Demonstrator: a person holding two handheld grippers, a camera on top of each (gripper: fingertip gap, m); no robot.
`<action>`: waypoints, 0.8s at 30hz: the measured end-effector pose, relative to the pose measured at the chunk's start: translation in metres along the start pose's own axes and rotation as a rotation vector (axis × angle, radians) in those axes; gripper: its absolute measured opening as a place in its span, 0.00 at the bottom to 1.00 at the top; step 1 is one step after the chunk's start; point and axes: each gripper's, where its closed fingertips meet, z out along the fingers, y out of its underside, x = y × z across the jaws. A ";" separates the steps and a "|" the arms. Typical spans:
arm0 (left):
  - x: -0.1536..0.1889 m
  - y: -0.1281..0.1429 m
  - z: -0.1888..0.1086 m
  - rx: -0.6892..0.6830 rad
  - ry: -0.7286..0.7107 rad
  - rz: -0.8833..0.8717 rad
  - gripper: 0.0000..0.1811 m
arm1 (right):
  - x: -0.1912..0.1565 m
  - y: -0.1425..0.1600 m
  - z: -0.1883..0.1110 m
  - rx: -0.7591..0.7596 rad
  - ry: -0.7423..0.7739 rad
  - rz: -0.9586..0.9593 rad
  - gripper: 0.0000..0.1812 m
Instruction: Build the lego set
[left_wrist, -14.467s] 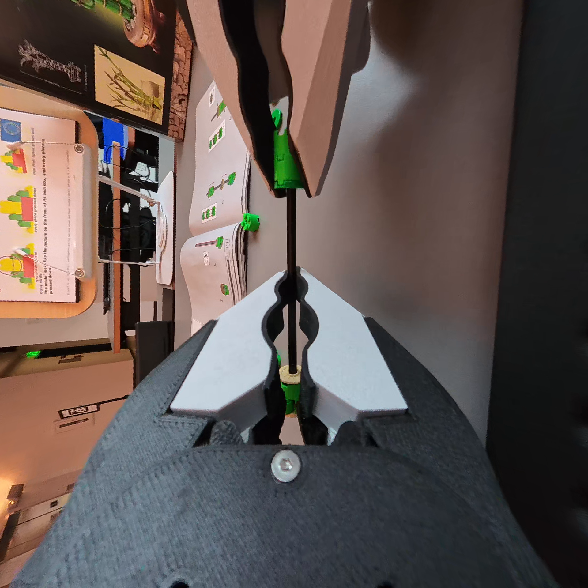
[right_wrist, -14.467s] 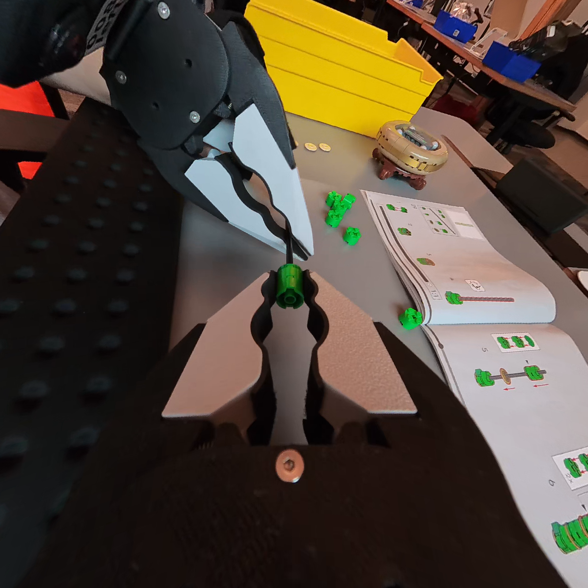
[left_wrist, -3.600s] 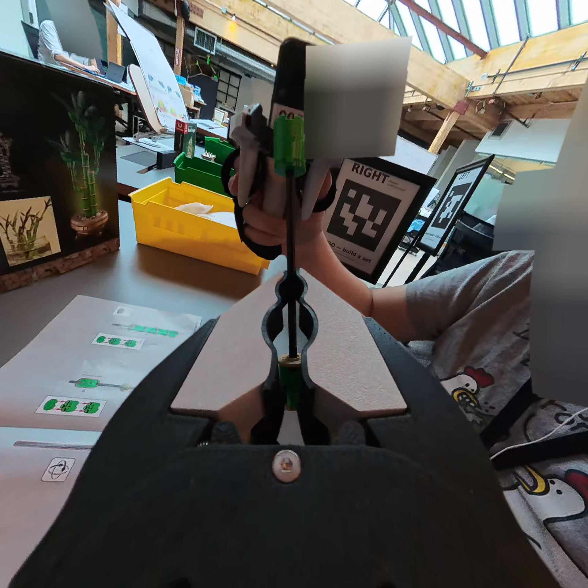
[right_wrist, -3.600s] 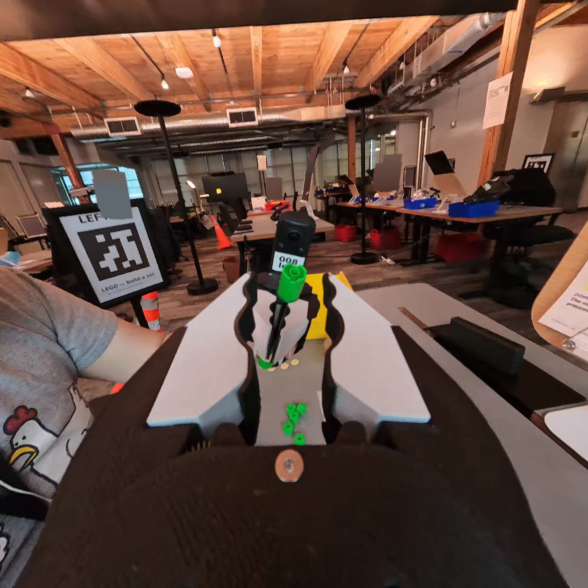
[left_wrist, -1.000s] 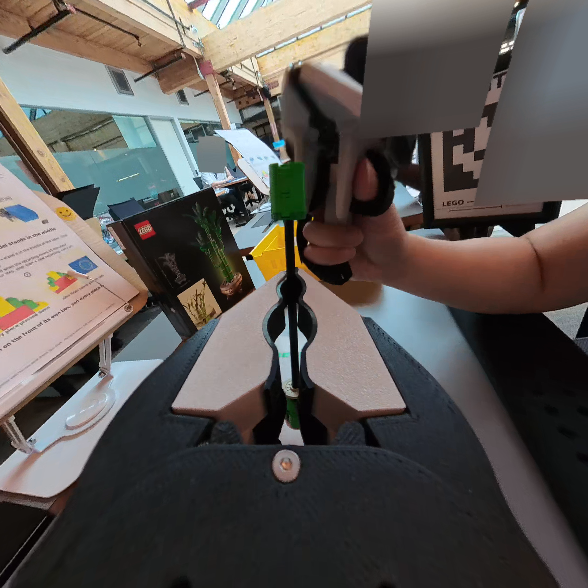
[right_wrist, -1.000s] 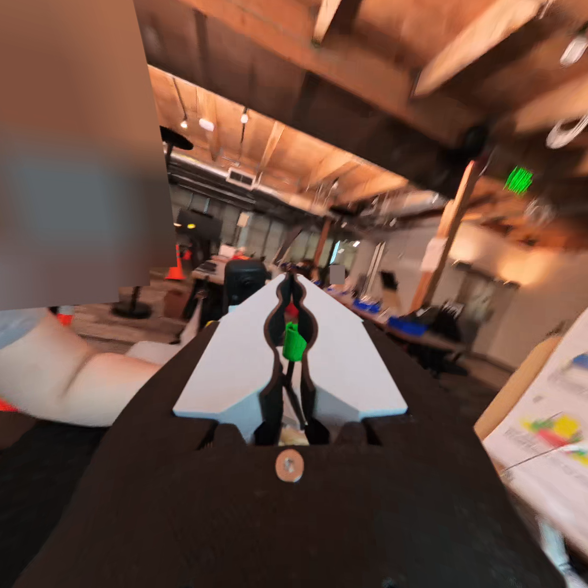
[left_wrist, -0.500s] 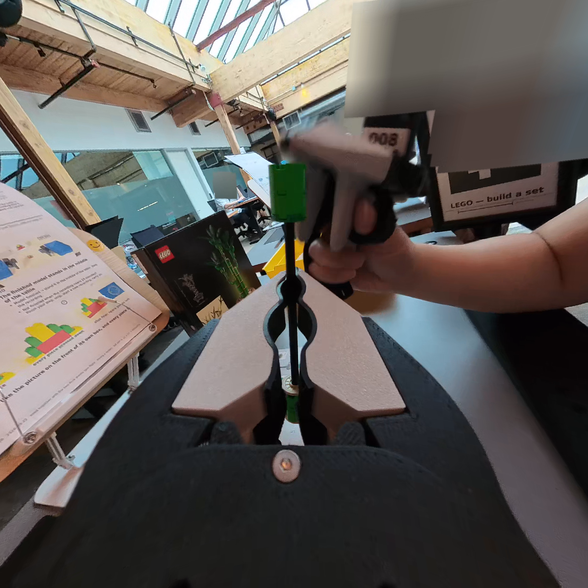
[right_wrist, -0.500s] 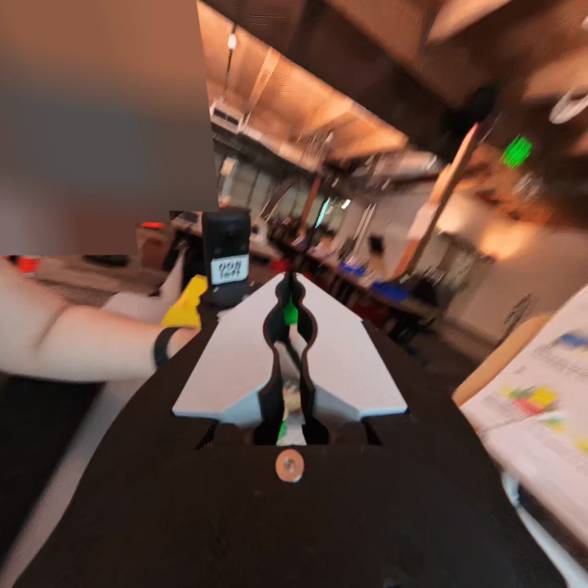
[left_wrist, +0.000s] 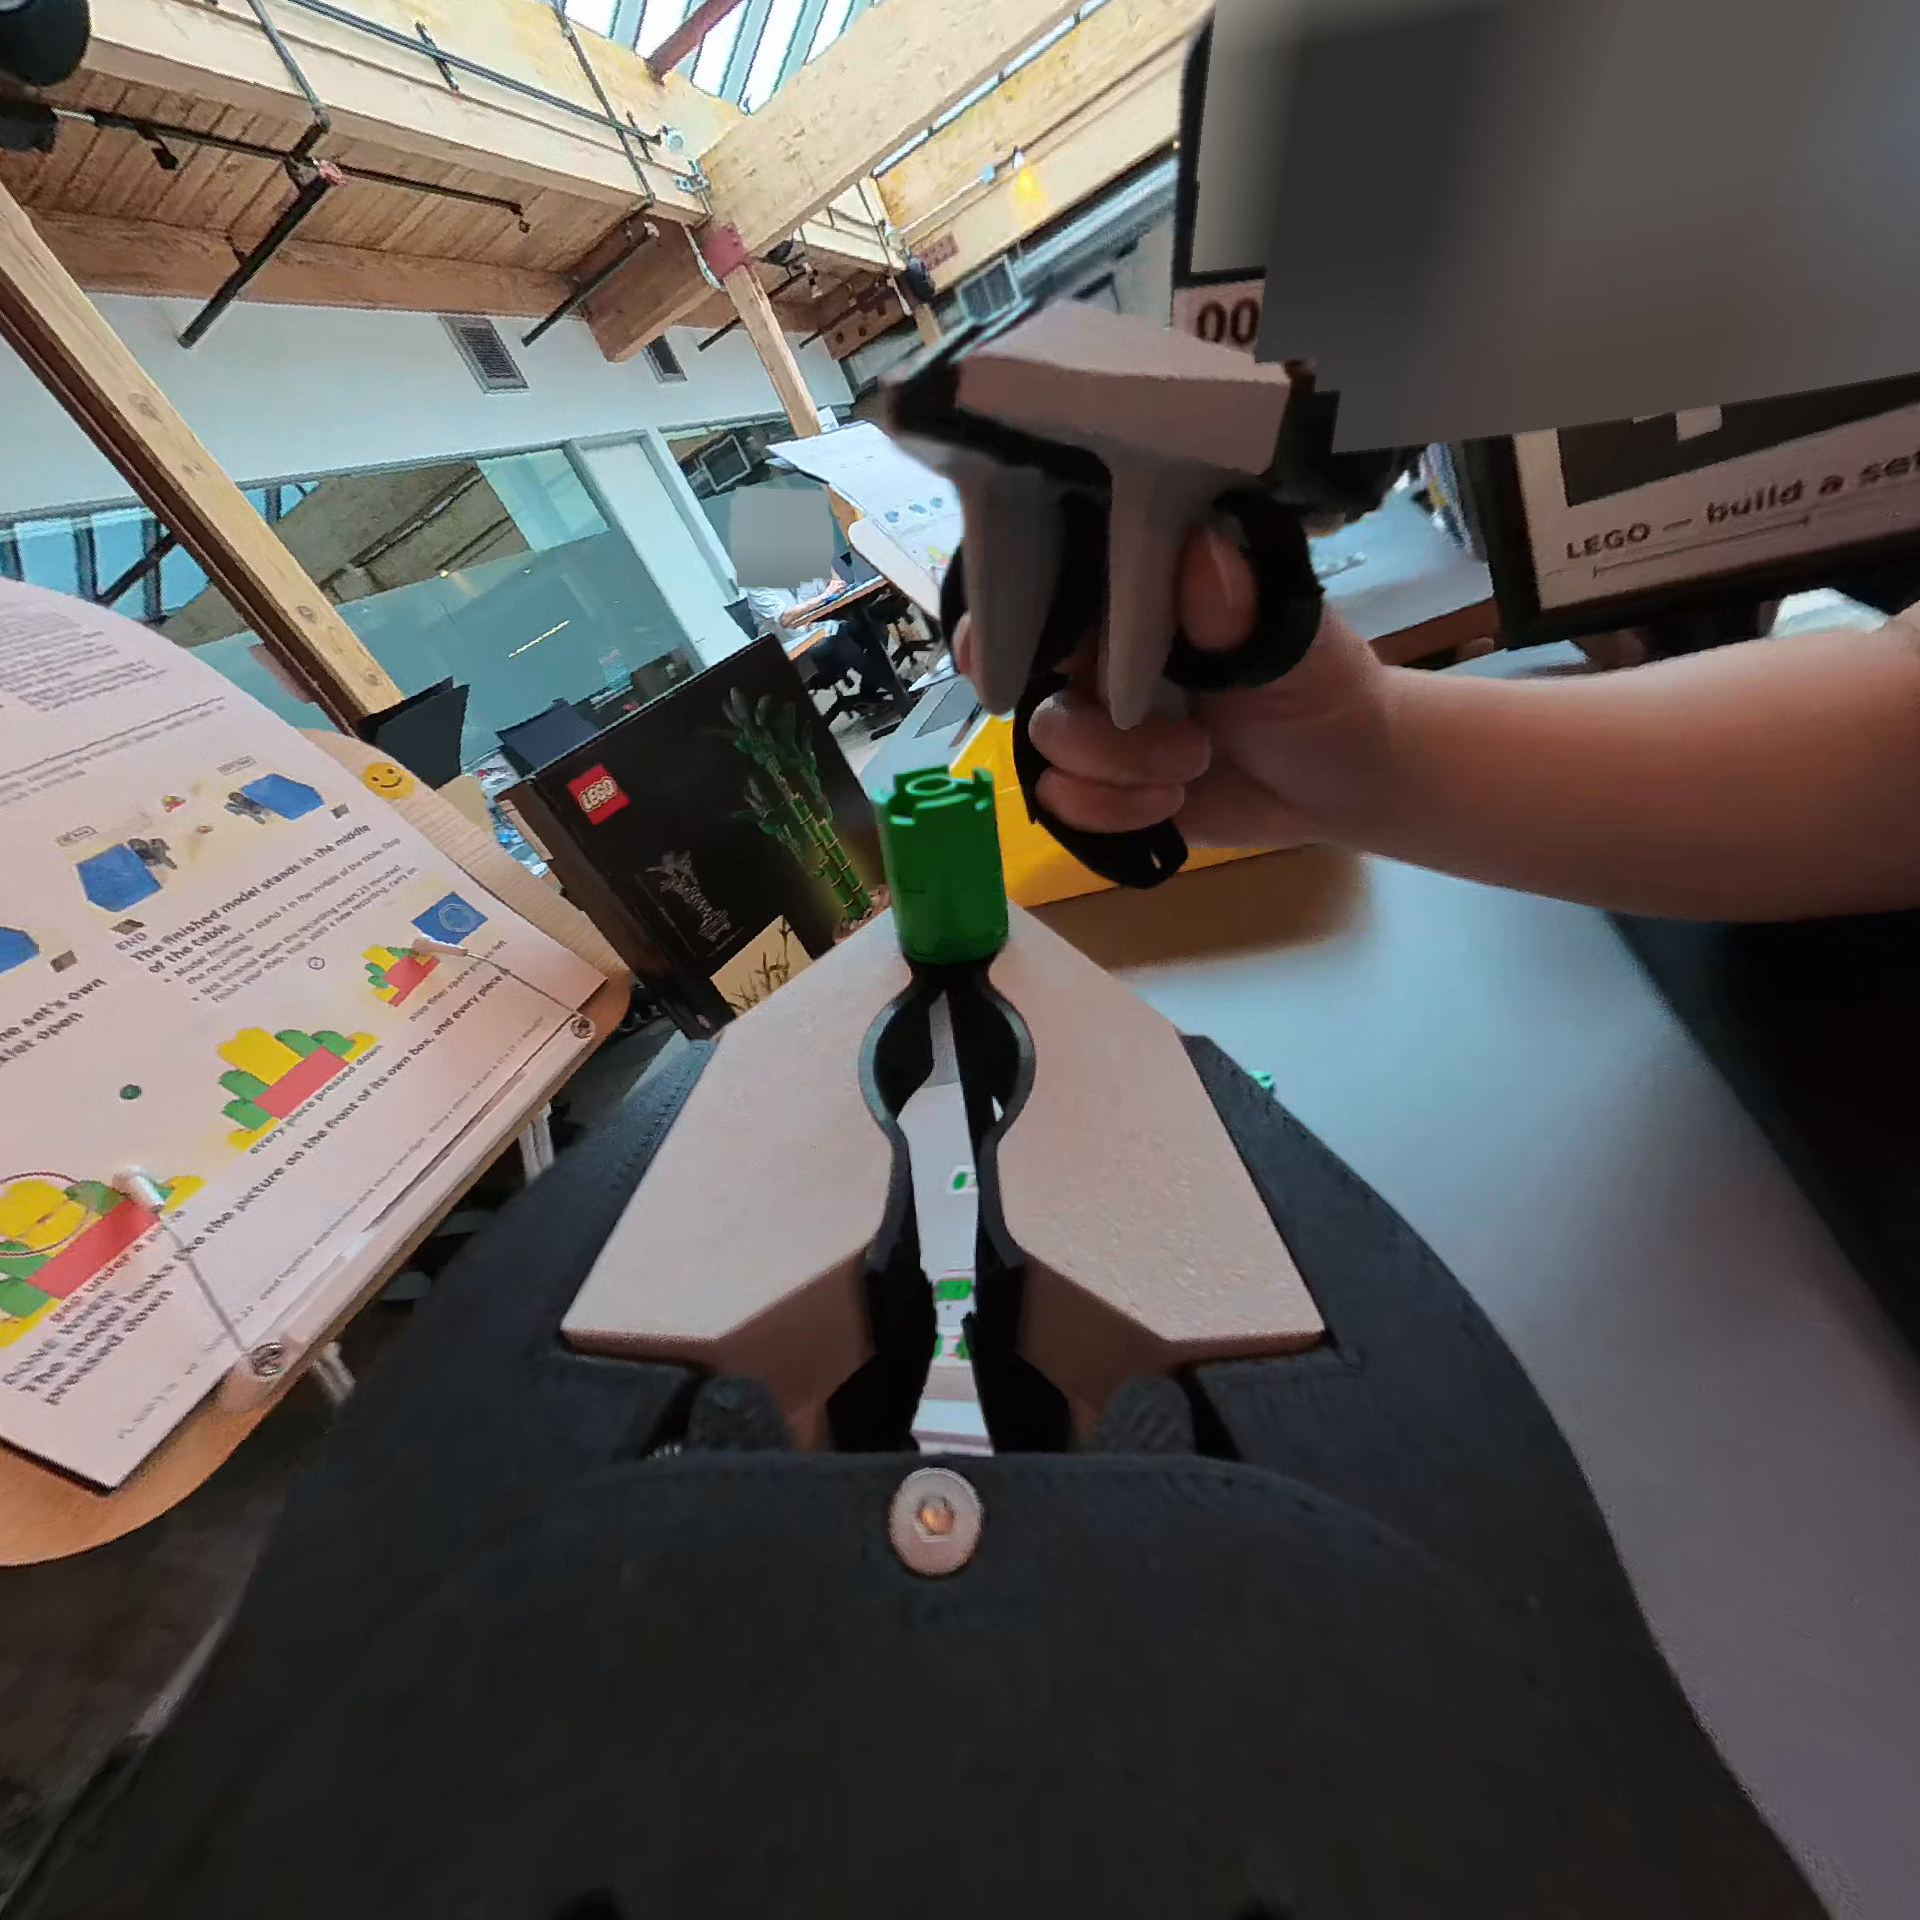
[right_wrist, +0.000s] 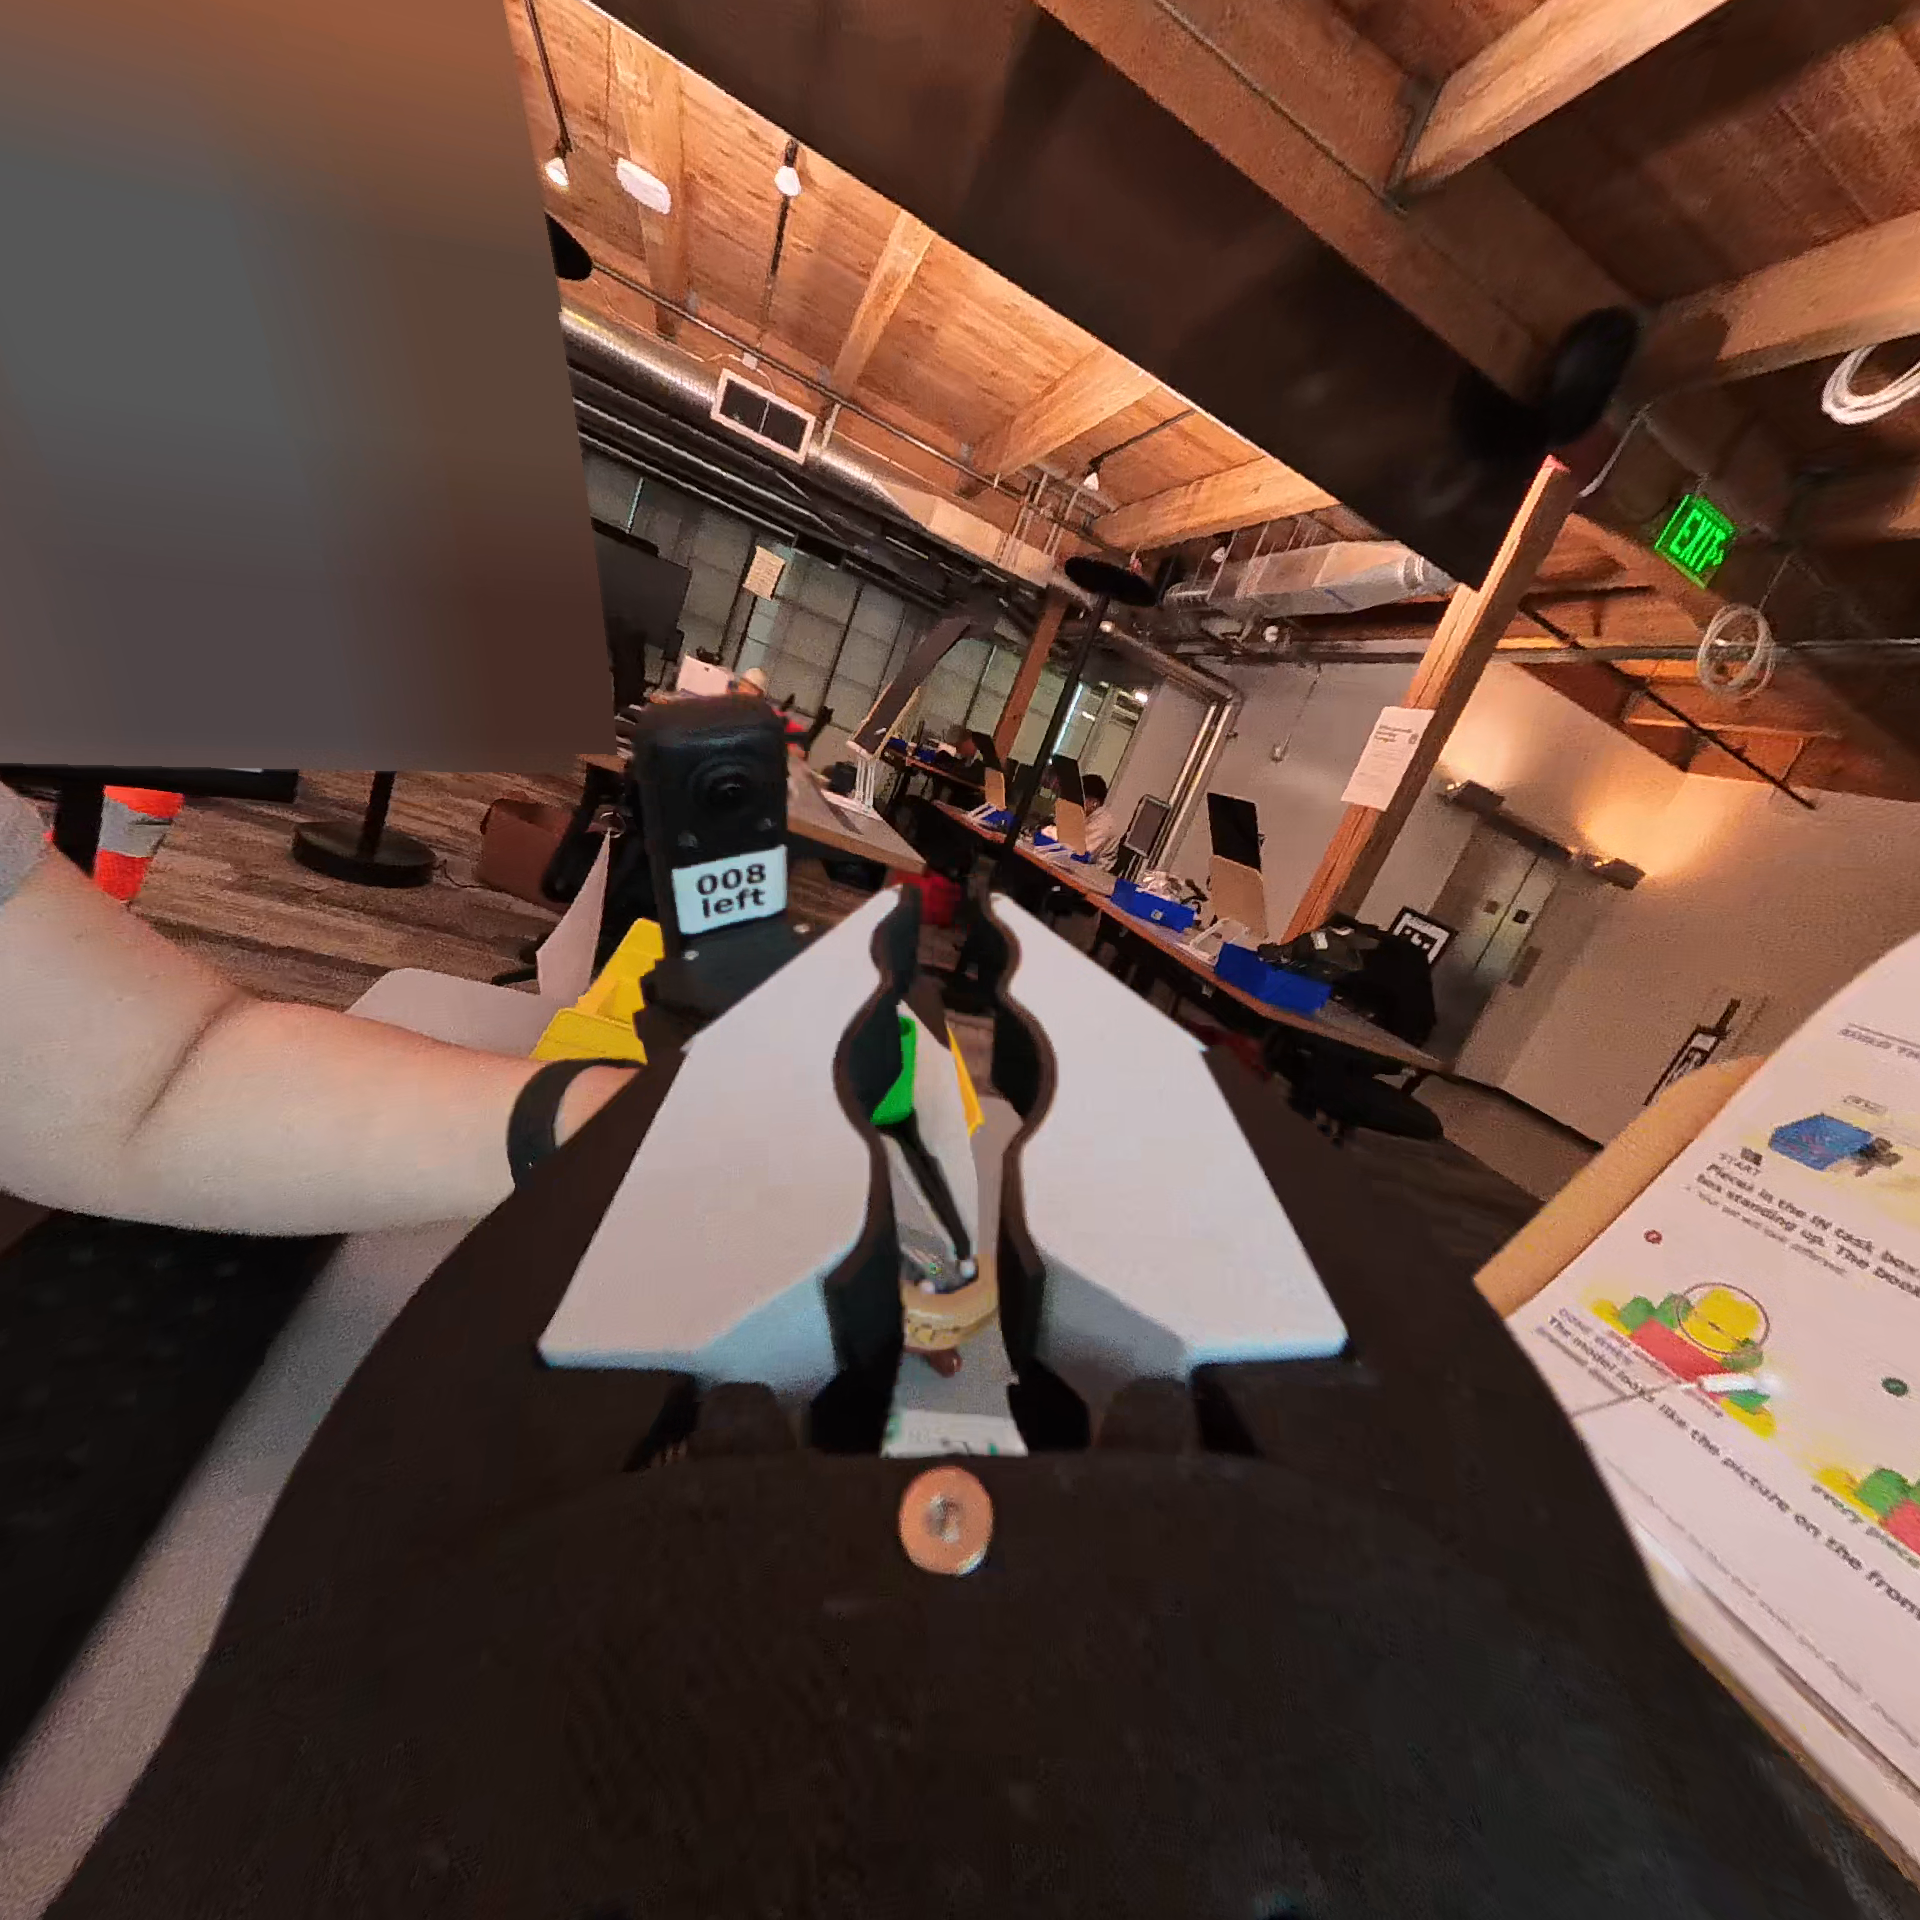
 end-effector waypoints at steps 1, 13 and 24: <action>0.000 0.000 0.000 -0.006 -0.001 0.015 0.00 | 0.001 0.004 -0.001 -0.021 -0.013 0.008 0.08; 0.015 0.022 0.008 -0.102 0.107 -0.069 0.00 | -0.014 0.065 0.008 -0.309 -0.127 0.109 0.08; 0.014 0.079 0.008 -0.207 0.198 -0.353 0.00 | 0.013 0.086 -0.008 -0.343 -0.049 0.248 0.08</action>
